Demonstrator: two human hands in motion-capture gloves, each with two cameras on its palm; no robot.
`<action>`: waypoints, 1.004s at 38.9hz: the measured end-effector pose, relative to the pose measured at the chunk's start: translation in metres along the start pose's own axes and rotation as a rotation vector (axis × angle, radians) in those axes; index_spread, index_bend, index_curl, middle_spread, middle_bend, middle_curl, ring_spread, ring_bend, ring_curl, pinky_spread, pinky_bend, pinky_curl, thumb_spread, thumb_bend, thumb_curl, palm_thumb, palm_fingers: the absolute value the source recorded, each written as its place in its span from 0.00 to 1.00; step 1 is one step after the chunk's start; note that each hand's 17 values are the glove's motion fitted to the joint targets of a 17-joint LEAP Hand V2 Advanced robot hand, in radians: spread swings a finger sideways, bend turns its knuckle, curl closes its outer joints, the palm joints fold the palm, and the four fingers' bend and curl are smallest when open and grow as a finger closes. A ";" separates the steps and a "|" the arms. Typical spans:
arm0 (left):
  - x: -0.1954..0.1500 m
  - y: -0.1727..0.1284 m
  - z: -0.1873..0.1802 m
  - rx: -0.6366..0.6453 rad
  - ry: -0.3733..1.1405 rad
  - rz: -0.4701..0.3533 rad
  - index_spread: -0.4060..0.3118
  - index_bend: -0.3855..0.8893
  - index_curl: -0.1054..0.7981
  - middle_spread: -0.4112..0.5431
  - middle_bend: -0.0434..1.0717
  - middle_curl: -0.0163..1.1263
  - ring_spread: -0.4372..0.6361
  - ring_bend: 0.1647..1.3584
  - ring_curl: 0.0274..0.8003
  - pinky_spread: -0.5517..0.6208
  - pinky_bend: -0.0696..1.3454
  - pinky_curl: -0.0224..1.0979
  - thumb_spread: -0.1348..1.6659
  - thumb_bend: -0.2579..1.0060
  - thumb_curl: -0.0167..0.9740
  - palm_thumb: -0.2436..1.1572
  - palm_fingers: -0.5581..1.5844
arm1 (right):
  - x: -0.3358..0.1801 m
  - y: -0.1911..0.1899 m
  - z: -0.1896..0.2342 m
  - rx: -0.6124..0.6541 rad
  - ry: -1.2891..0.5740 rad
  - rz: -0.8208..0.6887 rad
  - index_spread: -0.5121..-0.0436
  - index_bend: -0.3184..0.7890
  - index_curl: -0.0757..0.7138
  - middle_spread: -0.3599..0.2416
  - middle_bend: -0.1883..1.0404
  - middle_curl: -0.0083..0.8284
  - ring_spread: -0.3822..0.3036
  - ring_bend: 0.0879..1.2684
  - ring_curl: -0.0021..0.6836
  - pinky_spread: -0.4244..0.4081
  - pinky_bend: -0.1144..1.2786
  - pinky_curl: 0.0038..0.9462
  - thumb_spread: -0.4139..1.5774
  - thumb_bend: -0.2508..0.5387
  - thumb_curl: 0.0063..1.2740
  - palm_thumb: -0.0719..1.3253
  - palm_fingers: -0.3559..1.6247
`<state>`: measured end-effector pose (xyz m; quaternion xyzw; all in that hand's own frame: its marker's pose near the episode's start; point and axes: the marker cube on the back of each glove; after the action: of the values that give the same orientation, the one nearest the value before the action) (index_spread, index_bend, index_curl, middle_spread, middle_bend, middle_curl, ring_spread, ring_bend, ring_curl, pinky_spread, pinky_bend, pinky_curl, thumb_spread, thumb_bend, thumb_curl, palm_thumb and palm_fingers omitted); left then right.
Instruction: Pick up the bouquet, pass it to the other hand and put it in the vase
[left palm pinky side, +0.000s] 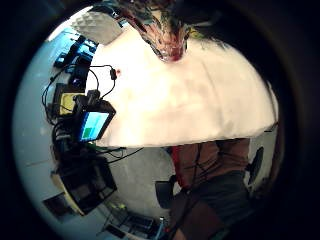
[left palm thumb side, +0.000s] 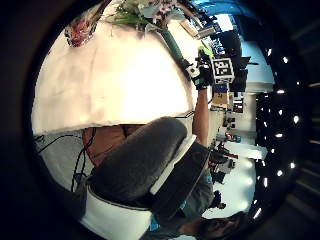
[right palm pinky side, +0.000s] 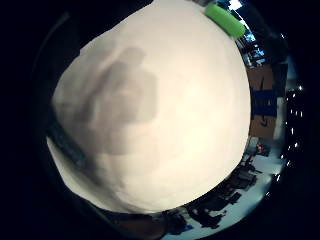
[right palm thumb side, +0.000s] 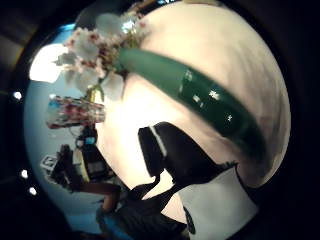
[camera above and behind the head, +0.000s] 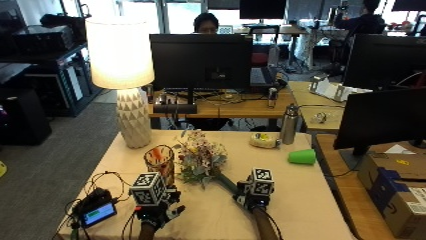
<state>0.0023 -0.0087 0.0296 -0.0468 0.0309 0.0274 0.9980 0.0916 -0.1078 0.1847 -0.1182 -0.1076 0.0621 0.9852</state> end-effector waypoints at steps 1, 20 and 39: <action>0.000 -0.001 0.001 0.000 0.002 0.002 0.47 0.39 0.34 0.57 0.26 0.32 0.76 0.37 0.31 0.88 0.41 0.32 0.60 0.16 0.22 0.14 0.30 | -0.003 -0.002 0.006 -0.017 0.009 -0.004 0.39 0.38 0.29 0.79 0.32 0.40 0.93 0.18 0.35 0.94 0.54 0.37 0.73 0.29 0.21 0.26 0.15; -0.008 -0.002 0.007 -0.015 0.021 0.003 0.47 0.39 0.34 0.58 0.26 0.32 0.76 0.38 0.32 0.88 0.42 0.32 0.59 0.16 0.22 0.13 0.30 | -0.025 -0.011 0.016 0.220 0.157 0.067 0.57 0.54 0.48 0.53 0.37 0.45 0.56 0.31 0.45 0.75 0.41 0.32 0.81 0.55 0.31 0.62 0.62; -0.001 -0.007 0.008 -0.026 0.028 0.009 0.48 0.39 0.34 0.58 0.26 0.32 0.77 0.39 0.32 0.88 0.43 0.33 0.59 0.16 0.22 0.13 0.29 | -0.028 -0.016 0.009 0.327 0.210 0.050 0.51 0.41 0.43 0.29 0.58 0.63 0.25 0.62 0.73 0.20 0.60 0.47 0.59 0.41 0.43 0.74 0.85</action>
<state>0.0023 -0.0153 0.0383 -0.0599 0.0447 0.0315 0.9967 0.0635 -0.1251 0.1918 0.0351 0.0101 0.0905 0.9952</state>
